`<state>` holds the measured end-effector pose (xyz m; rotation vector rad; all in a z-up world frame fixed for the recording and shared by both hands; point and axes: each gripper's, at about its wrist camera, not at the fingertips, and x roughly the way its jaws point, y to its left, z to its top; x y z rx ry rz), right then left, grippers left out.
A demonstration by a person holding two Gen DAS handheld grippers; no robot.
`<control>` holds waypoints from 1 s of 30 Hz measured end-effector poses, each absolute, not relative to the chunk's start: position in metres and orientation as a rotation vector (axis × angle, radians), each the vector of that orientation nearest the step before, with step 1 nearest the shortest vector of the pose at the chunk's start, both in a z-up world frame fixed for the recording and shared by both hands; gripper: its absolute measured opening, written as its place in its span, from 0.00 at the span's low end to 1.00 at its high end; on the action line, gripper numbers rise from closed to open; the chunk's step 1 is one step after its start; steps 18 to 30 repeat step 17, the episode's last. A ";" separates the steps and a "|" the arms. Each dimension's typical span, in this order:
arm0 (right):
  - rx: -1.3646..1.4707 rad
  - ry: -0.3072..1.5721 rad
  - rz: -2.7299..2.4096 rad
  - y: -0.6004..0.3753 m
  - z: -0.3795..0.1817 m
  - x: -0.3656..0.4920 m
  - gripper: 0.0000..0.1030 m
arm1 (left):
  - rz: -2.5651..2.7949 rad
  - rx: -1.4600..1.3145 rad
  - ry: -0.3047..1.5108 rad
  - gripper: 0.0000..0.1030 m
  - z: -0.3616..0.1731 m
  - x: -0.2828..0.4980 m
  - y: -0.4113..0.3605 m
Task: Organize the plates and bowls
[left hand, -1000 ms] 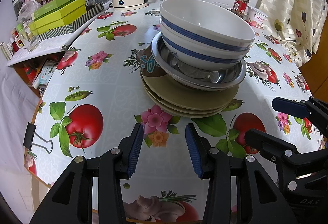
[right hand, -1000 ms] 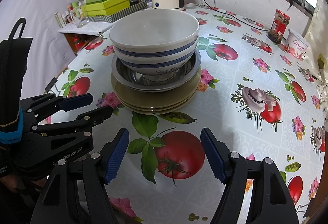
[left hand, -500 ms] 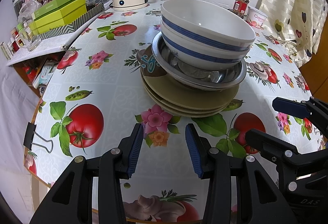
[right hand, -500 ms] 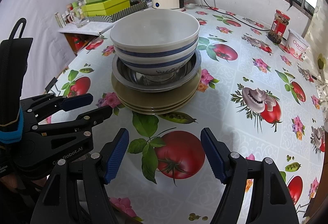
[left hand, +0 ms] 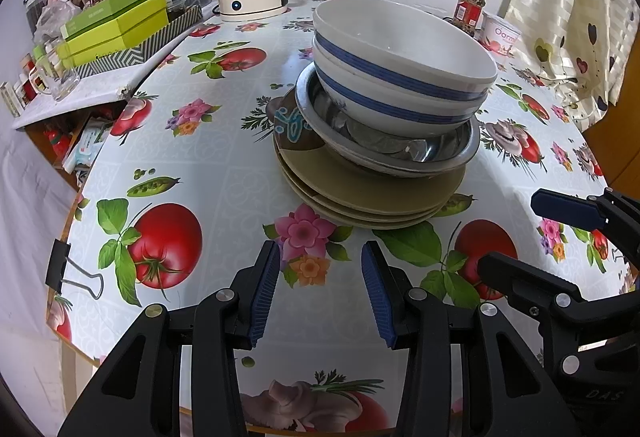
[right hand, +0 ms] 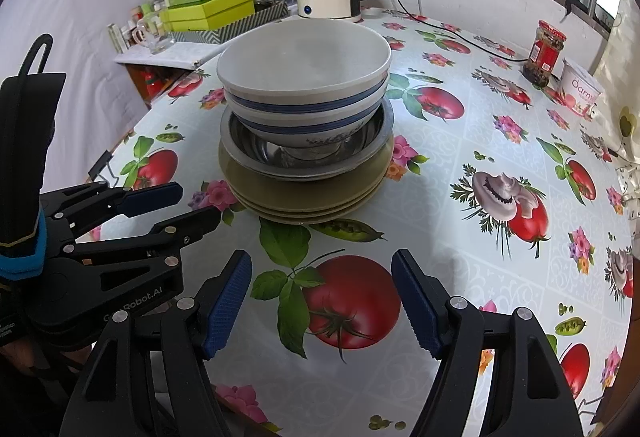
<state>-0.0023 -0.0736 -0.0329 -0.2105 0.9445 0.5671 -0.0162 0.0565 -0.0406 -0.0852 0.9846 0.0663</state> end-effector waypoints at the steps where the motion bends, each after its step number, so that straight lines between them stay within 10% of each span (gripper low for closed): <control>1: -0.211 0.944 0.568 -0.074 -0.033 -0.002 0.71 | 0.067 -0.085 0.985 0.43 -0.041 -0.016 0.056; 30: -0.211 0.944 0.569 -0.074 -0.032 -0.002 0.71 | 0.068 -0.085 0.982 0.43 -0.038 -0.013 0.055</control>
